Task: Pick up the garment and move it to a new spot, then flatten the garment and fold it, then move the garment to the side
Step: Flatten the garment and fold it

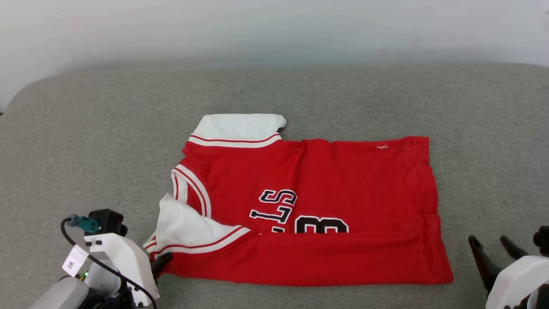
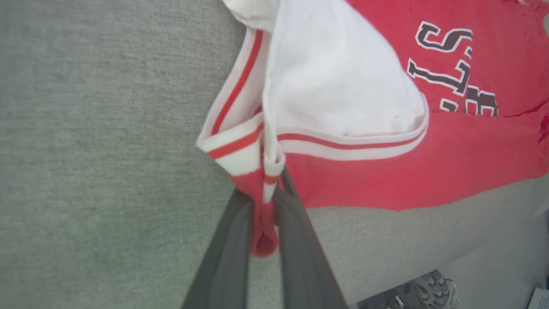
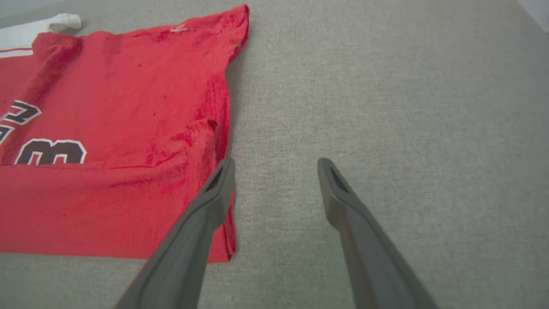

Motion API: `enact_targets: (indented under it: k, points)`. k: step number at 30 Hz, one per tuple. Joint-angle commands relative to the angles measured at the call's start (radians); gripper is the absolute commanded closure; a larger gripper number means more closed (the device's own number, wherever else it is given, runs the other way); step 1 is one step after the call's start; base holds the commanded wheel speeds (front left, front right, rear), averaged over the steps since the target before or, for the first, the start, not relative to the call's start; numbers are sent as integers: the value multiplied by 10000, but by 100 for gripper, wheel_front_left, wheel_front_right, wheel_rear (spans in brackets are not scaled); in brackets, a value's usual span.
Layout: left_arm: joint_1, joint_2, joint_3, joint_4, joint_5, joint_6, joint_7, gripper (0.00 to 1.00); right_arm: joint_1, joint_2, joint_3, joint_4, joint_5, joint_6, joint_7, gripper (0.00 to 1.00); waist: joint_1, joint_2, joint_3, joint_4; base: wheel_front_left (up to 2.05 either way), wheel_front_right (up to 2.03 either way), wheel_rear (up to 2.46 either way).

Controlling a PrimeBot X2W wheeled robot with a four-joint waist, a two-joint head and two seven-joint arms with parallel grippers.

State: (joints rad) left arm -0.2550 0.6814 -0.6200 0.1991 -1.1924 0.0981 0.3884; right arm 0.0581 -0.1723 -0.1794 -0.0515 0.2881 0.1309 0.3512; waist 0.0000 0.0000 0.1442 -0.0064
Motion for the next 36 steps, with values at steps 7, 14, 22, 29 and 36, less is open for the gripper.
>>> enact_targets:
  k: [7,14,22,29,36]
  points:
    - [-174,345,132,-1443,456,409,-286,100,91,-829,839,293,1091,-5,2782,0,0,0,297,558,0,0,0]
    - [-121,380,103,-2043,596,581,-324,100,-407,-747,1491,990,1131,-6,3319,0,0,0,791,715,0,0,0]
    - [-114,148,140,-1885,621,631,-601,100,-749,-375,2079,2029,1648,12,3738,100,0,0,938,812,0,0,0]
    - [224,50,119,-1763,593,557,-883,100,-608,-686,1846,1565,1666,6,3526,100,0,0,231,802,0,0,0]
    - [1166,193,41,-1884,359,850,-970,100,269,-727,1702,855,1796,-5,3775,100,0,0,-1000,866,0,0,0]
